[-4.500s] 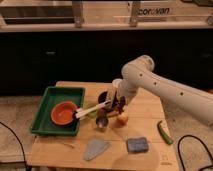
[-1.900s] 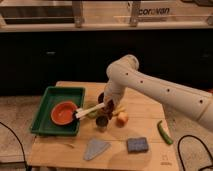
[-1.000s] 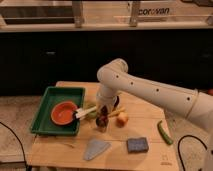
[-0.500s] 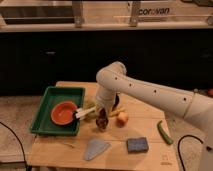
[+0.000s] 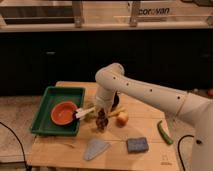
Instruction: Place grapes in metal cup
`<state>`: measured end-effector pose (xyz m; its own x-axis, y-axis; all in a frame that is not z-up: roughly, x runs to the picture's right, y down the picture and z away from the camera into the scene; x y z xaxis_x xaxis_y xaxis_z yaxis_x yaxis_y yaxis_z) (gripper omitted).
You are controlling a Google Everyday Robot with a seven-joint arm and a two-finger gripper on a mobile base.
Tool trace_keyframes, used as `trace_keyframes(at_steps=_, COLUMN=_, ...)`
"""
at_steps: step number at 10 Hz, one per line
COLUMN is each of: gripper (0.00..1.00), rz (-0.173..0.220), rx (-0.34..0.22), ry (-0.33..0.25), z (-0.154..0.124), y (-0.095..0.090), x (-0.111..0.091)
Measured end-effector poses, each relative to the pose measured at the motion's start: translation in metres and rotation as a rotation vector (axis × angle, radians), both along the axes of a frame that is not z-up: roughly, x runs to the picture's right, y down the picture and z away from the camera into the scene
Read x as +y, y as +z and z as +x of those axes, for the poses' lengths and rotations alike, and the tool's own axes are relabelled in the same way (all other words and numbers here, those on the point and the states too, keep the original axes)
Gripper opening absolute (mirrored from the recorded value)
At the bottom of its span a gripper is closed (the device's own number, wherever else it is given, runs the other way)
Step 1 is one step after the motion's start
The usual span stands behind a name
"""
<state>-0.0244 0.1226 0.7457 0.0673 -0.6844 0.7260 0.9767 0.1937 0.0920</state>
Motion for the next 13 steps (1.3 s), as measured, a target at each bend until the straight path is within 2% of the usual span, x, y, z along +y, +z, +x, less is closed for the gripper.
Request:
trace_keyframes(at_steps=3, gripper=0.47, rz=-0.021, rx=0.021, ry=0.016, z=0.006, y=0.004, x=0.004)
trace_keyframes(at_steps=6, gripper=0.75, rz=-0.021, rx=0.042, ry=0.019, z=0.007, y=0.004, x=0.009)
trace_keyframes(at_steps=7, gripper=0.80, rz=-0.021, rx=0.046, ry=0.024, z=0.007, y=0.004, x=0.009)
trace_keyframes(at_steps=13, gripper=0.80, rz=-0.021, rx=0.048, ry=0.049, z=0.014, y=0.007, x=0.006)
